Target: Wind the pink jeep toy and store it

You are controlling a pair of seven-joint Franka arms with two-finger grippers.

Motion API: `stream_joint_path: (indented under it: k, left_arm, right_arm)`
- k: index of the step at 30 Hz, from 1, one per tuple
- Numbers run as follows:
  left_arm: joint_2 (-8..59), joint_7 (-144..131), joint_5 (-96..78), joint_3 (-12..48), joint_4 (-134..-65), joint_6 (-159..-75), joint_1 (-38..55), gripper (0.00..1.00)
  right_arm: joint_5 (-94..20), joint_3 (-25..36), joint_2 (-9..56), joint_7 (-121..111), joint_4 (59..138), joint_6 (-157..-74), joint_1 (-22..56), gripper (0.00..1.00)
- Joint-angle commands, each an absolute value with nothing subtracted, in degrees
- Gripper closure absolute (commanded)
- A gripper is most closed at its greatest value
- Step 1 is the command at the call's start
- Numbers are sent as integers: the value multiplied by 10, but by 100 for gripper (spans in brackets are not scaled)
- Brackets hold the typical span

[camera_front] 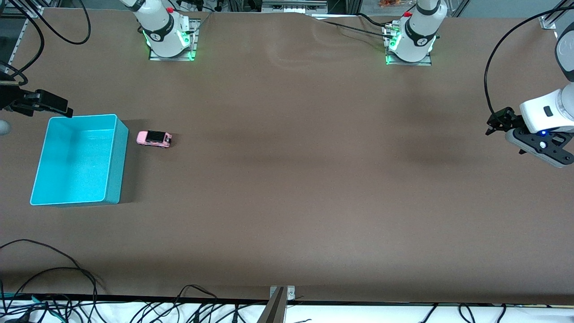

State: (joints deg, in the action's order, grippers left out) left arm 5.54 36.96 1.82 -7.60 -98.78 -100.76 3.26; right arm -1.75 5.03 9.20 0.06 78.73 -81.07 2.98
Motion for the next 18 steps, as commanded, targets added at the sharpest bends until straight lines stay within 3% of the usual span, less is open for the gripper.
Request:
stream_joint_path:
  k: [1, 18]
  left_arm:
    - [22, 324, 39, -66, -998, -981, 33, 0]
    - [-21, 209, 31, -37, -984, -927, 26, 0]
  right_arm:
    - [-27, 51, 87, -4, 795, -819, 27, 0]
    - [-27, 48, 88, -3, 800, -834, 44, 0]
